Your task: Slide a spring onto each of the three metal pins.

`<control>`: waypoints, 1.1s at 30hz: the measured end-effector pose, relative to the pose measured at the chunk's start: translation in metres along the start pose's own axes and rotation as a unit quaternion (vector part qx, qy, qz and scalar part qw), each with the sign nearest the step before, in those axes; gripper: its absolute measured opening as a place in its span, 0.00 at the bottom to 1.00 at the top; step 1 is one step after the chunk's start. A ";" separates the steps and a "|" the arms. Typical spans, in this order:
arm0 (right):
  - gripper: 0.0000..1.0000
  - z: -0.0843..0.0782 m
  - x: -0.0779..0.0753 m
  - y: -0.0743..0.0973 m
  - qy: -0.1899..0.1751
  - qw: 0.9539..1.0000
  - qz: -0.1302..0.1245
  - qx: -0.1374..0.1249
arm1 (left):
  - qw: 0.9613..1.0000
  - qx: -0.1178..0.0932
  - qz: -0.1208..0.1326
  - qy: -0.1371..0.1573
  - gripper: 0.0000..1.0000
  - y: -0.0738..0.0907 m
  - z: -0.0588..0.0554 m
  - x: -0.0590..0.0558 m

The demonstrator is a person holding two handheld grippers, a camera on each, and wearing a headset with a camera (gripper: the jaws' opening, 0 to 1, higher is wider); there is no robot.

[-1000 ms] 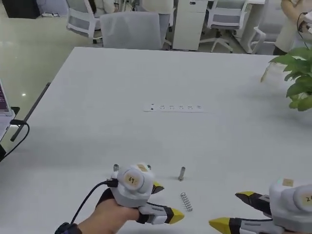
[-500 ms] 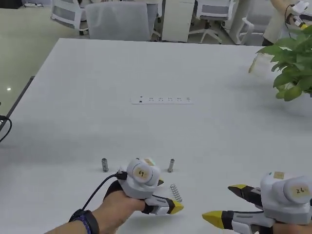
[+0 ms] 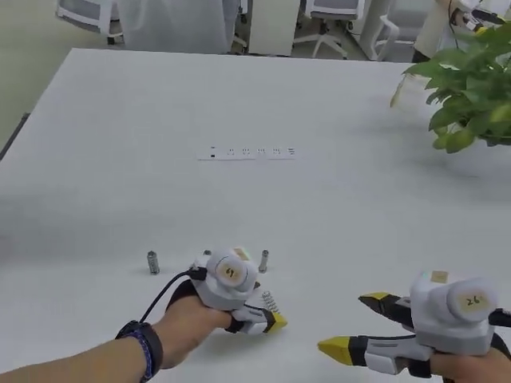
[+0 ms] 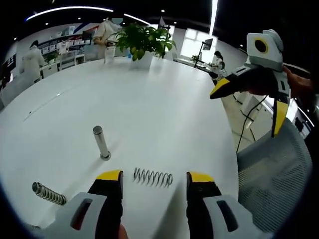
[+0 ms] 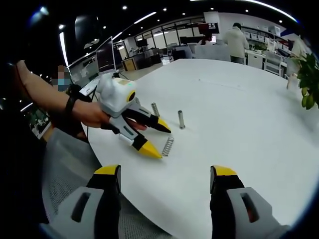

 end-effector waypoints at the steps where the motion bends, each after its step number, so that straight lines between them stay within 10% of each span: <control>1: 0.72 0.000 0.001 0.000 0.001 1.000 0.001 0.001 | 1.000 0.003 0.000 -0.002 0.46 0.000 -0.001 0.000; 21: 0.70 -0.001 0.000 -0.001 0.004 1.000 0.002 0.005 | 0.999 0.021 0.009 -0.029 0.27 -0.009 -0.007 0.001; 33: 0.70 0.000 0.006 -0.005 0.008 1.000 0.010 0.003 | 0.999 0.030 0.030 -0.020 0.27 0.013 -0.022 0.002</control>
Point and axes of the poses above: the centre of the closed fingertips' face, and the gripper's own axes: y roughly backward along the fingers, x roughly to its left, z roughly out of its top, the point moved 8 cm from there along y, roughly backward along the fingers, and after that the axes turned 9 degrees about -z, right-handed, at the moved point
